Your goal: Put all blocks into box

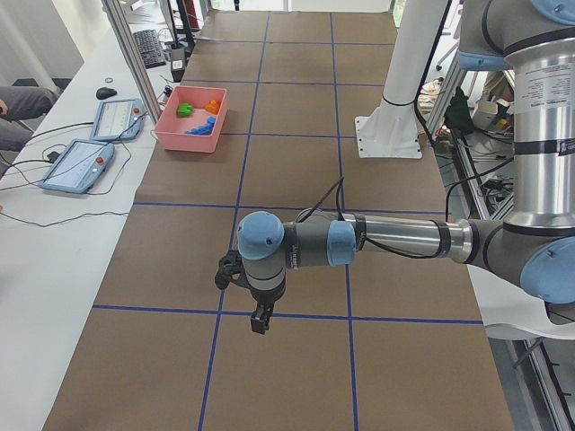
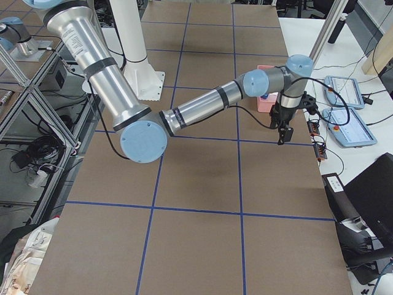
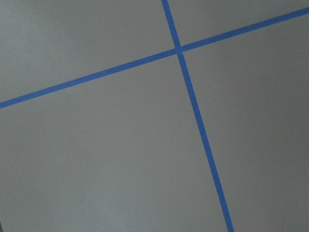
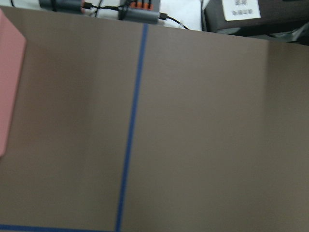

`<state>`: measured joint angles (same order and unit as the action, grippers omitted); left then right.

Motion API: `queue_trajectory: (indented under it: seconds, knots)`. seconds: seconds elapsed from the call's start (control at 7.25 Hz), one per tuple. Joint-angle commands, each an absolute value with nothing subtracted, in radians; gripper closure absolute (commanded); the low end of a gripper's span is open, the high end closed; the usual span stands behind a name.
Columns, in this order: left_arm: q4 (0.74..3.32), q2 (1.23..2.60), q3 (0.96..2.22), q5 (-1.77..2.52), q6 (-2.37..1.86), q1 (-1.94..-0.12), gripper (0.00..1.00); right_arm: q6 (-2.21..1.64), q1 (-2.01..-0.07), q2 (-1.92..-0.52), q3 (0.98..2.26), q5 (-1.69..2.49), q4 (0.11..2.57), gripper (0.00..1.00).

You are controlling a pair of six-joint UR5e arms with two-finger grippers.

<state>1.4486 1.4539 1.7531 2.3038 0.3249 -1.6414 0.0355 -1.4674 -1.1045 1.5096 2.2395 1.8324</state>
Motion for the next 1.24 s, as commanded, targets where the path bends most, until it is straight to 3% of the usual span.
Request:
queue_trajectory:
  seconds: [0.0,0.28,0.55,0.69,1.1]
  knots:
    - [1.535,1.437,1.750,2.306,0.227,-1.641,0.00,0.205,-1.679,-1.303,1.546,2.279,1.835,0.00]
    - [1.545,1.436,1.750,2.301,0.229,-1.641,0.00,0.321,-1.727,-1.484,1.635,2.197,1.835,0.00]
    - [1.546,1.434,1.750,2.309,0.229,-1.641,0.00,0.325,-1.749,-1.642,1.646,2.189,1.810,0.00]
    - [1.548,1.421,1.752,2.309,0.233,-1.641,0.00,0.292,-1.747,-1.685,1.663,2.225,1.690,0.00]
    - [1.548,1.419,1.752,2.309,0.236,-1.641,0.00,0.039,-1.604,-1.683,1.744,2.244,1.655,0.00]
